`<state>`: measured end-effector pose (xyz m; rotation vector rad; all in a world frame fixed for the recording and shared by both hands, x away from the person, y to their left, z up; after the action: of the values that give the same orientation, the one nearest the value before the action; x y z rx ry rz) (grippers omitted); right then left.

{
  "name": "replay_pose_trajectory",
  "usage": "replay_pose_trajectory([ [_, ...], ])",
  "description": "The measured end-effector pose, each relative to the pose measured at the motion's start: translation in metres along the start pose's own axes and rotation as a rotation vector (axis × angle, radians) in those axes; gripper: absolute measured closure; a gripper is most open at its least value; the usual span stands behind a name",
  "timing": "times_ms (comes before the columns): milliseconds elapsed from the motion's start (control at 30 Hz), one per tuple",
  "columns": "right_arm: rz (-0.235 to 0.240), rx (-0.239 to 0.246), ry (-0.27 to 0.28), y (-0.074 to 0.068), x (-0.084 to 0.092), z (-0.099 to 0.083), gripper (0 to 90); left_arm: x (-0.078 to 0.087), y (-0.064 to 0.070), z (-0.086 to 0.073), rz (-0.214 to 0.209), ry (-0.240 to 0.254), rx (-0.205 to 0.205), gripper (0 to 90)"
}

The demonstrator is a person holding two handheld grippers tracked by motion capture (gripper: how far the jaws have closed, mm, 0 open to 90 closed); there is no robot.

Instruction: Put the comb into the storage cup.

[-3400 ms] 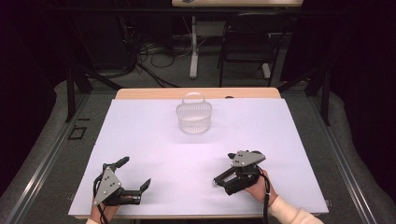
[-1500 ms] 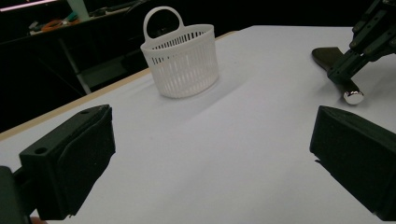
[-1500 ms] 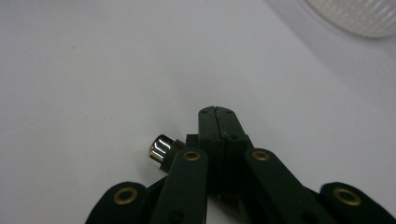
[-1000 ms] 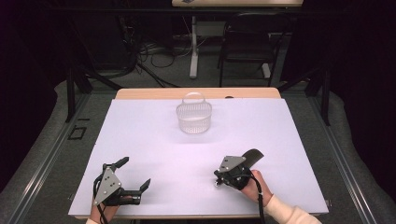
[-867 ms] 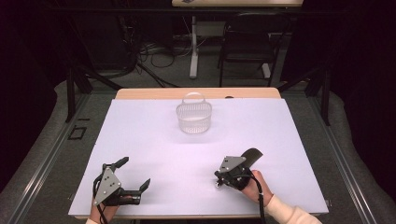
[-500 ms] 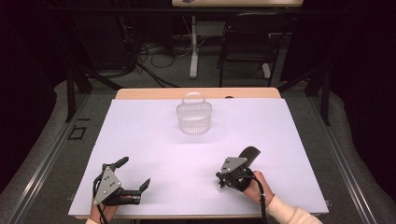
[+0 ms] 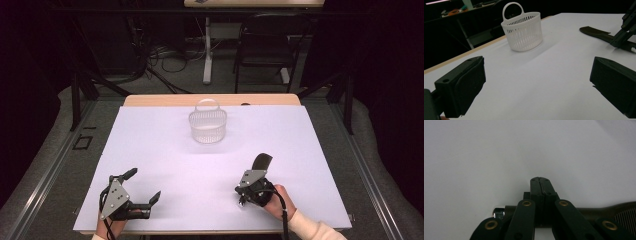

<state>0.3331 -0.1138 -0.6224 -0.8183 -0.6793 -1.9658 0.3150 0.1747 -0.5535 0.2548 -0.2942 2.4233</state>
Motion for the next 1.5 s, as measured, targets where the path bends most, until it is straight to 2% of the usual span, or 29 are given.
replay_pose_trajectory([
  [200,0.005,0.001,-0.013,0.0,0.002,-0.003,90.0,0.0,0.0,0.0,0.002,0.001,0.001,0.2],
  [367,0.005,-0.016,-0.029,-0.003,0.006,-0.008,90.0,0.001,0.0,0.0,0.006,0.002,0.0,0.2],
  [767,-0.005,-0.024,-0.034,-0.003,0.016,-0.019,90.0,0.0,0.0,0.001,0.006,0.002,0.0,0.2],
  [1500,-0.057,-0.065,-0.073,0.015,0.029,-0.039,90.0,0.0,0.0,0.001,0.0,0.005,0.0,0.2],
])
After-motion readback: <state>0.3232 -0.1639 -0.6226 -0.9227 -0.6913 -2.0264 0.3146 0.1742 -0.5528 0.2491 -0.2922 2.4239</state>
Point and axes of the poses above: each handheld gripper's, and its own axes: x roughly backward along the jaws, z roughly out of its top, y roughly to its right, the point moved 10 cm from there along -x, roughly forward along the jaws, and after that the axes turned 2 degrees about x, right-handed, at the moved point
